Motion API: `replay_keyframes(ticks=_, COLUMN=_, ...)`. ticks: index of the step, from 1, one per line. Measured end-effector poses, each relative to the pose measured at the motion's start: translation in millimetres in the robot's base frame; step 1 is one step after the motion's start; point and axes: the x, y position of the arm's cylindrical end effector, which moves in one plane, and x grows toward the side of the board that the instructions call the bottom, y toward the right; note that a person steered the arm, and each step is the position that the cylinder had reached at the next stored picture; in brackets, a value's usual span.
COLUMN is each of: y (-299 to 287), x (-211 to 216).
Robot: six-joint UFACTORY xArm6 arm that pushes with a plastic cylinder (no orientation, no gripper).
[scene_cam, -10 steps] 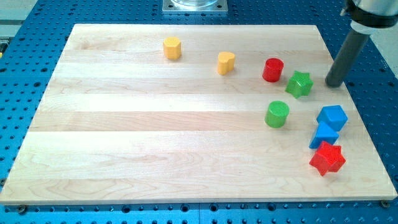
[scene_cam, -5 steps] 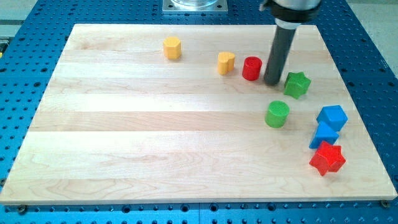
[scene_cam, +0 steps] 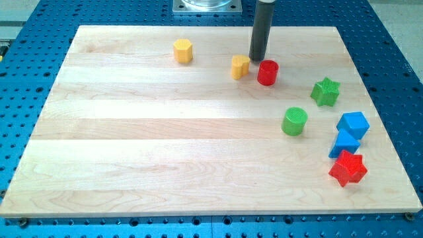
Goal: Keep heart red circle and green star in a diagonal line
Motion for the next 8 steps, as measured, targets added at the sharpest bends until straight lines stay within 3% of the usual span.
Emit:
replay_keyframes(ticks=3, y=58.1, x=27.5)
replay_keyframes(ticks=5, y=23.5, x=3.6)
replay_keyframes(ticks=6, y=-27.6, x=22.5)
replay_keyframes(ticks=7, y=-23.4, x=84.5)
replay_keyframes(ticks=8, y=-53.1, x=116.1)
